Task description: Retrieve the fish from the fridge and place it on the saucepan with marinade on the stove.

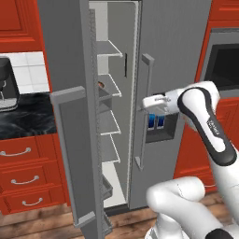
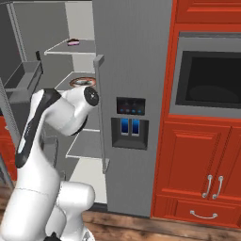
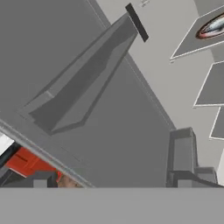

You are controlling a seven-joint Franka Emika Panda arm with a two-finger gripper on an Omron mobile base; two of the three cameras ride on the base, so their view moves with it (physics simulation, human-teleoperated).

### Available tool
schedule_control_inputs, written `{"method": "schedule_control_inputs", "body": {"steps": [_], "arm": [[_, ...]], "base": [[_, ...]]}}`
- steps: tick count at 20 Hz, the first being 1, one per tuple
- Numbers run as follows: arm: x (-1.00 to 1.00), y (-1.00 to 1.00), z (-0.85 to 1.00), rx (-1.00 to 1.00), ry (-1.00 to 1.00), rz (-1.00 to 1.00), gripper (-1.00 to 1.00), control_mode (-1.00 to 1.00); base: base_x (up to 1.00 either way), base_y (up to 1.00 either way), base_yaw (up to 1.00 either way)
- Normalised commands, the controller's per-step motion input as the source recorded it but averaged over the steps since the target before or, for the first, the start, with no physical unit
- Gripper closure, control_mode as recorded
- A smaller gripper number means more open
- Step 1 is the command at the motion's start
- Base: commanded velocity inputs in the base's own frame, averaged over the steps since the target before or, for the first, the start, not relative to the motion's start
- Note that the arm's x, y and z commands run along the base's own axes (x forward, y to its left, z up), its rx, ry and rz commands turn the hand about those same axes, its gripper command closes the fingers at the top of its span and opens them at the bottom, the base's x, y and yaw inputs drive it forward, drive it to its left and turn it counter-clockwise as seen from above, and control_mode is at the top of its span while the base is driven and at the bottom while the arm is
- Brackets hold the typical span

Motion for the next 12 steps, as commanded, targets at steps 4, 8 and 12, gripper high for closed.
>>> {"method": "schedule_control_inputs", "body": {"steps": [4, 8, 12], "arm": [[0.51, 0.60, -0.10, -0.03, 0.00, 0.03, -1.00, -1.00], [0.47, 0.68, -0.04, -0.01, 0.00, 0.01, -1.00, -1.00], [0.32, 0.83, -0.07, 0.00, 0.00, 0.00, -1.00, -1.00]], "base": [[0.00, 0.00, 0.00], [0.00, 0.00, 0.00], [0.00, 0.00, 0.00]]}}
